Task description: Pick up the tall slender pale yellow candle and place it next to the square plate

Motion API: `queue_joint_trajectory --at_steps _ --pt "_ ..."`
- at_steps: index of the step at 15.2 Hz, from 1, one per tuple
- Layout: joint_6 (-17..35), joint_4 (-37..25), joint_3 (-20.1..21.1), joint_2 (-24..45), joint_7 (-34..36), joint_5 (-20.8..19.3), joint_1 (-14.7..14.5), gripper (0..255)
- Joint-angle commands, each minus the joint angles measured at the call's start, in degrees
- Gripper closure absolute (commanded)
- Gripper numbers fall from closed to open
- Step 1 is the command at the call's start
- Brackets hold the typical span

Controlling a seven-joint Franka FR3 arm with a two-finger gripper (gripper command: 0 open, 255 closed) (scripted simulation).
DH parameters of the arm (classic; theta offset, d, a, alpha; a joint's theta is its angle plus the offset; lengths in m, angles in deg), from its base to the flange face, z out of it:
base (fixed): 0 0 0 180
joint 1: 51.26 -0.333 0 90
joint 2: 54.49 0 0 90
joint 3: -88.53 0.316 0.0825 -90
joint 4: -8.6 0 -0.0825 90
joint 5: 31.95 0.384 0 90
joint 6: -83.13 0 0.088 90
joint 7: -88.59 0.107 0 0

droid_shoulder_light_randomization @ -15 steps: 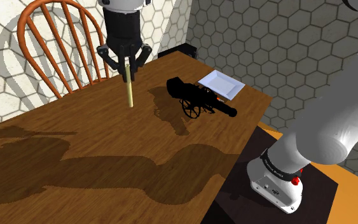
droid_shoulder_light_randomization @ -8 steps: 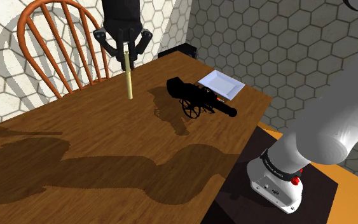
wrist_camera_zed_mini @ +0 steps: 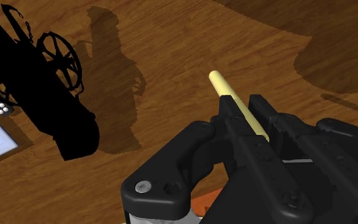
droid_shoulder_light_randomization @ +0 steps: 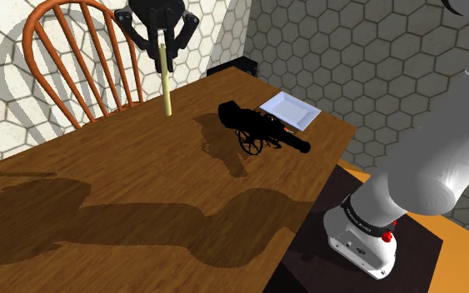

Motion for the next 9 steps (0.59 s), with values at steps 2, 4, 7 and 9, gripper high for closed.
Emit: queue_joint_trajectory --at_steps 2,4,7,9 --pt "-0.4 1.6 -0.6 -2.2 -1.7 1.1 1.0 255" --pt "0.2 5.7 -2.1 -6.1 -5.0 3.0 2.9 255" --pt "0.7 11.0 -4.7 -11.3 -10.0 5.1 4.9 255" --pt "0.8 14.1 -6.6 -14.4 -13.2 6.1 6.1 255"
